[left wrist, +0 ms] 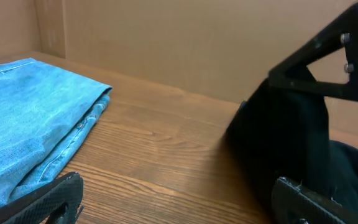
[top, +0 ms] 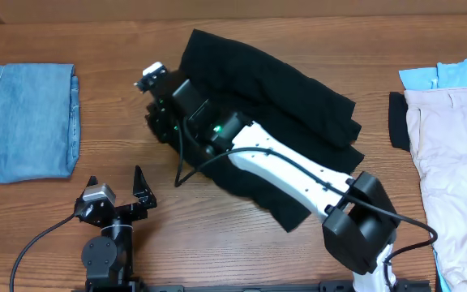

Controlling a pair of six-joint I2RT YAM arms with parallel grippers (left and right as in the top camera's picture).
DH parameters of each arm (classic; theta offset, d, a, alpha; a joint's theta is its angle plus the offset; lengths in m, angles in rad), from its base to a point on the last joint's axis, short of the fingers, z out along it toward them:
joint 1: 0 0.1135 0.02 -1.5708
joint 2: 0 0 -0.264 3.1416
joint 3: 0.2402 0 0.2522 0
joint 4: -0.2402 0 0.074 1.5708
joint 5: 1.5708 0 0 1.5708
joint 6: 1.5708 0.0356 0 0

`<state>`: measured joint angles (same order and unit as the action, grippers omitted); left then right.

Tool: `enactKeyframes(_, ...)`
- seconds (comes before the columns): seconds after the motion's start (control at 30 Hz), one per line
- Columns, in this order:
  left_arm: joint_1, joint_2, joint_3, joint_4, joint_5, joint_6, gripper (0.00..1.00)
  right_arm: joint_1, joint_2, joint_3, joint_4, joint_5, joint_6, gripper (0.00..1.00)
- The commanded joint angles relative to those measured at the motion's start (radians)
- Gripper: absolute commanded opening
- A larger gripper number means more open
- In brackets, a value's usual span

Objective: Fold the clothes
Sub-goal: 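Drag the black shorts with the right gripper to the table center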

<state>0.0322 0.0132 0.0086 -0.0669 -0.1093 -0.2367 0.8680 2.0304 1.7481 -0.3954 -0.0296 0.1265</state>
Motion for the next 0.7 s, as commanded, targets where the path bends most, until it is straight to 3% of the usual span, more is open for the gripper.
enactKeyframes(0.0,-0.006,-0.008,-0.004,0.001,-0.002,0.001,1.0,0.027,-0.011,0.019,0.031,-0.064,0.005,0.04)
enactKeyframes(0.1,-0.006,-0.008,-0.004,0.002,-0.002,0.001,1.0,0.034,-0.011,0.019,0.021,-0.069,0.005,0.04)
enactKeyframes(0.13,-0.006,-0.008,-0.004,0.001,-0.002,0.001,1.0,0.034,-0.01,0.019,0.011,-0.07,0.005,0.1)
enactKeyframes(0.17,-0.006,-0.008,-0.004,0.002,-0.002,0.001,1.0,0.034,-0.01,0.019,0.002,-0.071,0.005,0.32)
enactKeyframes(0.2,-0.006,-0.008,-0.004,0.001,-0.002,0.001,1.0,0.034,-0.01,0.019,-0.004,-0.071,0.005,0.46)
enactKeyframes(0.23,-0.006,-0.008,-0.004,0.001,-0.002,0.001,1.0,0.034,-0.01,0.019,-0.006,-0.07,0.005,0.73)
enactKeyframes(0.3,-0.006,-0.008,-0.004,0.002,-0.002,0.001,1.0,0.034,-0.026,0.021,-0.002,-0.07,-0.019,0.93)
enactKeyframes(0.43,-0.006,-0.008,-0.004,0.001,-0.002,0.001,1.0,0.003,-0.152,0.021,-0.06,-0.044,-0.031,0.96)
enactKeyframes(0.53,-0.006,-0.008,-0.004,0.001,-0.002,0.001,1.0,-0.091,-0.235,0.021,-0.261,0.076,0.063,0.96)
enactKeyframes(0.67,-0.006,-0.008,-0.004,0.002,-0.002,0.001,1.0,-0.276,-0.25,0.021,-0.465,0.081,0.114,1.0)
